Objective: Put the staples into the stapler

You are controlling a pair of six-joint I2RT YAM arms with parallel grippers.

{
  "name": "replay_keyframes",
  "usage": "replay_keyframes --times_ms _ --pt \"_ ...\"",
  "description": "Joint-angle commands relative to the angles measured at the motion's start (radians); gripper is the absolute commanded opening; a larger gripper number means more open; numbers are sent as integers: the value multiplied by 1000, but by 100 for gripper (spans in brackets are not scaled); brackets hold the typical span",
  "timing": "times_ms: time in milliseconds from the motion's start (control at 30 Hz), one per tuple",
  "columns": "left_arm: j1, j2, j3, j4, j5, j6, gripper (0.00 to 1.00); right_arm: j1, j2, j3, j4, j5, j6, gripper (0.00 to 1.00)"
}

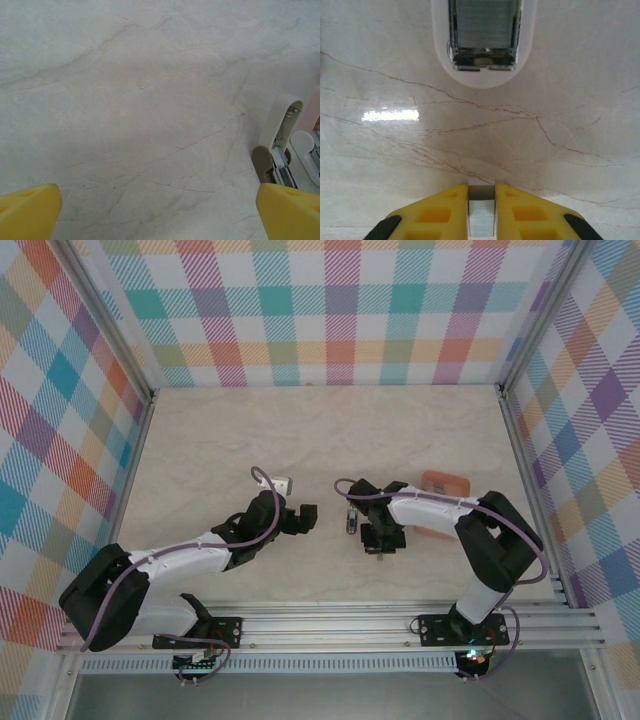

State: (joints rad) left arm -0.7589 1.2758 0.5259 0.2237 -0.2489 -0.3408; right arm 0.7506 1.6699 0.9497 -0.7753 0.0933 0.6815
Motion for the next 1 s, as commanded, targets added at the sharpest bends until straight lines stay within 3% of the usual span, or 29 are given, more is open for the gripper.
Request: replay_keyframes --times_ms 0,167,367,600,967 --pt "-13 -8 3 6 -18 13 100 6 15 15 -37 -10 19 23" --pt "-14 -8 40 -43 -2 62 100 4 -63 43 -92 2 26 28" --pt "-14 -17 54 -68 5 59 100 -38 -122 72 -164 -97 24 28" --pt "-14 -11 58 -72 3 60 100 -89 -70 91 -183 -173 1 29" --pt "-14 -22 42 -65 2 46 100 -111 6 94 -166 -160 -20 32"
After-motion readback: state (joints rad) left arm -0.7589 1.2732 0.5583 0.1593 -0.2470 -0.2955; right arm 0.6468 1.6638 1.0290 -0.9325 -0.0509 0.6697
